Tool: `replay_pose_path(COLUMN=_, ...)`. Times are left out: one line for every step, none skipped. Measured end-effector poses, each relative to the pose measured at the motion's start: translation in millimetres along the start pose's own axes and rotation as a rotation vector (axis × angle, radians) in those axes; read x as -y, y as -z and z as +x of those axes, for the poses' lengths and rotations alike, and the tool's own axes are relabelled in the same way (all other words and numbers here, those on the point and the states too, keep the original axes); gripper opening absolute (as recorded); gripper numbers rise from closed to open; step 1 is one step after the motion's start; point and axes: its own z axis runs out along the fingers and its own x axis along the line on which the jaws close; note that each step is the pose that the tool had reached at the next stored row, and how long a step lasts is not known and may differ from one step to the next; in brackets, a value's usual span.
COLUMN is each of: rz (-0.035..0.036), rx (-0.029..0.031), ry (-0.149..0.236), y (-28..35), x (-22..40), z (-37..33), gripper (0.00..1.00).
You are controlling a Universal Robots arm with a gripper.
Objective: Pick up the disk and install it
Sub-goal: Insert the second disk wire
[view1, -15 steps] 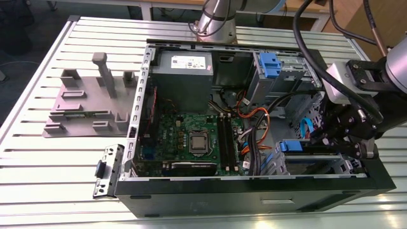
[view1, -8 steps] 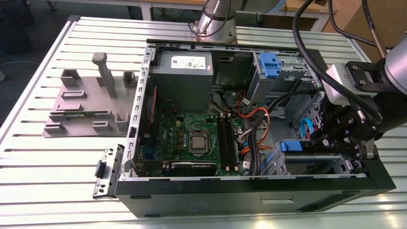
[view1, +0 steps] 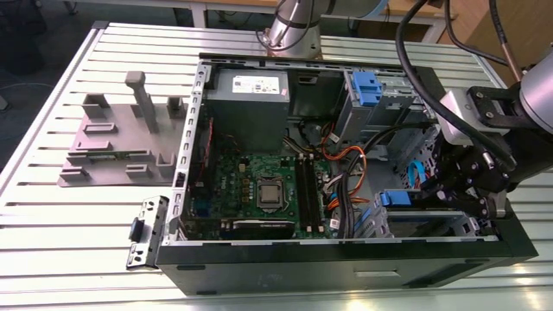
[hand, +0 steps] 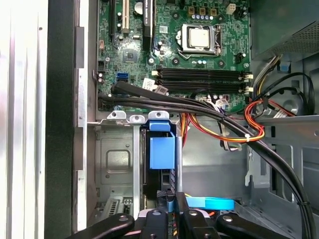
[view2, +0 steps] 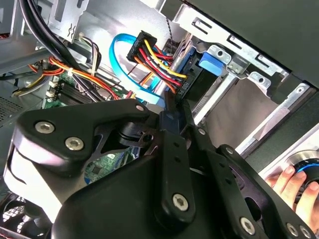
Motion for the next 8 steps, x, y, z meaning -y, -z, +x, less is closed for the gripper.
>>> replay_pose_path(rz=0.0, rx=-0.0001, ry=0.0, y=-0.4, x=0.0, z=0.1, gripper=0.2)
replay_pose_path(rz=0.0, rx=-0.0003, ry=0.0, y=-0.5, x=0.1, z=0.1, gripper=0.2)
replay_pose_path(rz=0.0, rx=-0.0007, ry=0.0, y=-0.6, x=0.1, z=0.1, gripper=0.2)
replay_pose_path(rz=0.0, rx=-0.0006, ry=0.0, y=-0.6, x=0.1, z=0.1, gripper=0.2)
replay_pose_path(rz=0.0, rx=-0.0005, ry=0.0, y=-0.7, x=0.1, z=0.1, gripper=0.2)
replay_pose_path(rz=0.0, rx=-0.0005, ry=0.0, y=-0.7, x=0.1, z=0.1, gripper=0.2)
replay_pose_path(rz=0.0, rx=-0.0004, ry=0.0, y=-0.8, x=0.1, z=0.1, gripper=0.2)
replay_pose_path(rz=0.0, rx=-0.0006, ry=0.0, y=-0.7, x=0.1, z=0.1, gripper=0.21)
